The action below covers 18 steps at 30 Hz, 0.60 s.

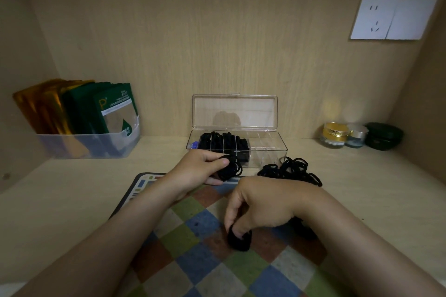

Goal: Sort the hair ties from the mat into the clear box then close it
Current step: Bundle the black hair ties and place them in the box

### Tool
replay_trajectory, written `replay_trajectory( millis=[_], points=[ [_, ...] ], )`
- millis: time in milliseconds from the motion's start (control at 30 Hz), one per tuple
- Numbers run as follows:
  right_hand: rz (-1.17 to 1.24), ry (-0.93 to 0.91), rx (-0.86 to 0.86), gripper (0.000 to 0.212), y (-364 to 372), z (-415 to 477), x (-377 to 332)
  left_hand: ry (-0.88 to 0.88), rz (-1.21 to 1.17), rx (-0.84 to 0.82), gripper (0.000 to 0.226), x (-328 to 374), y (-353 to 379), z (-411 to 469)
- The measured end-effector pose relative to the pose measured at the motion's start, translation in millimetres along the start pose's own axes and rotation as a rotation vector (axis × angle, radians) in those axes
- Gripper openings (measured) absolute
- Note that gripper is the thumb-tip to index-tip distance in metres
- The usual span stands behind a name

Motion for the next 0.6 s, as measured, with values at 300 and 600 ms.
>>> replay_trajectory(
  millis=[300,600],
  points=[
    [0.583,0.094,0.805,0.006,-64,1,43,0.004,-0.186,0.015,0.024,4,14,-2],
    [0.502,0.207,1.072,0.010,-68,-8,55,0.041,-0.294,-0.018,0.031,15,20,-5]
  ],
)
Point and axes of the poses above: each hand's wrist, its own z-axis towards the middle knuckle, its own y-axis out of the palm, x = y × z, the point moved 8 cm from there along z, towards the middle knuckle, and after that the axes turned 10 degrees about y, right-handed, at the moved point
